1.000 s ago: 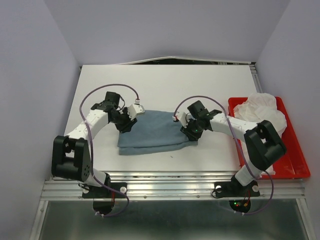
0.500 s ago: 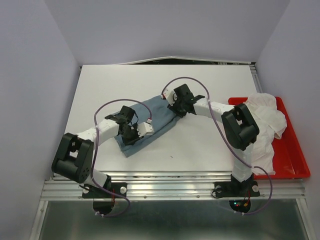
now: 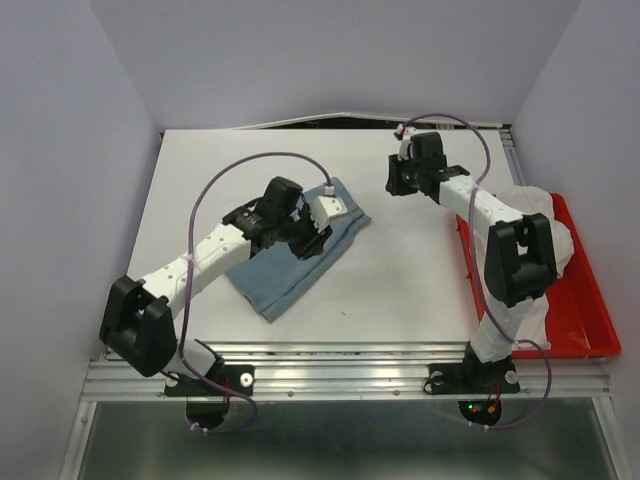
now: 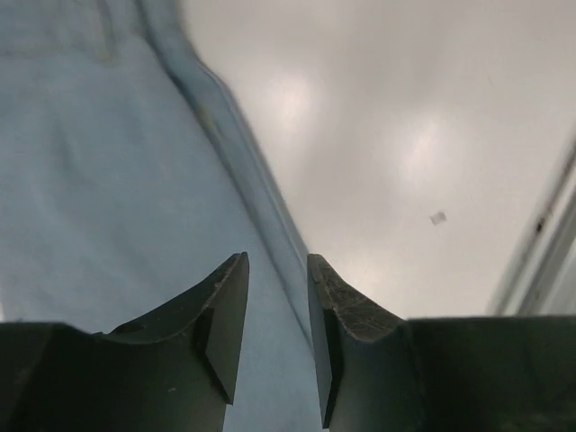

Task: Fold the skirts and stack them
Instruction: Fold the skirt

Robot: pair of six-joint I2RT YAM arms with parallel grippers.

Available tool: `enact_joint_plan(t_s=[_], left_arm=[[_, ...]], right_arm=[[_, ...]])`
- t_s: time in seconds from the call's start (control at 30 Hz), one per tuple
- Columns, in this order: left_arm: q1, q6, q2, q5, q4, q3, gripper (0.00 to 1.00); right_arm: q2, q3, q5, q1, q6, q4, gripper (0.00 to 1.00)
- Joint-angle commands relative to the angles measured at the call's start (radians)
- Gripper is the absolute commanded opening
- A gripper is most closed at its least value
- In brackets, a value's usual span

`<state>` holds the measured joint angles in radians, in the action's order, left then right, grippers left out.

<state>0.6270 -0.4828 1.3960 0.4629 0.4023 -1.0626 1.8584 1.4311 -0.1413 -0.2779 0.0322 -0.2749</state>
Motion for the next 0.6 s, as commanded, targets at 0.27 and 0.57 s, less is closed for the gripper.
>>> enact_joint_plan(t_s=[0.27, 0.57], left_arm=[[0.007, 0.130, 0.460, -0.270, -0.175, -0.419, 0.40], [0.007, 0.118, 0.577, -0.262, -0.191, -0.487, 0.44]], right_arm=[[0.039, -0.224, -0.239, -0.037, 0.489, 0.203, 0.37], [0.162, -0.267, -0.262, -0.017, 0.568, 0.263, 0.39]])
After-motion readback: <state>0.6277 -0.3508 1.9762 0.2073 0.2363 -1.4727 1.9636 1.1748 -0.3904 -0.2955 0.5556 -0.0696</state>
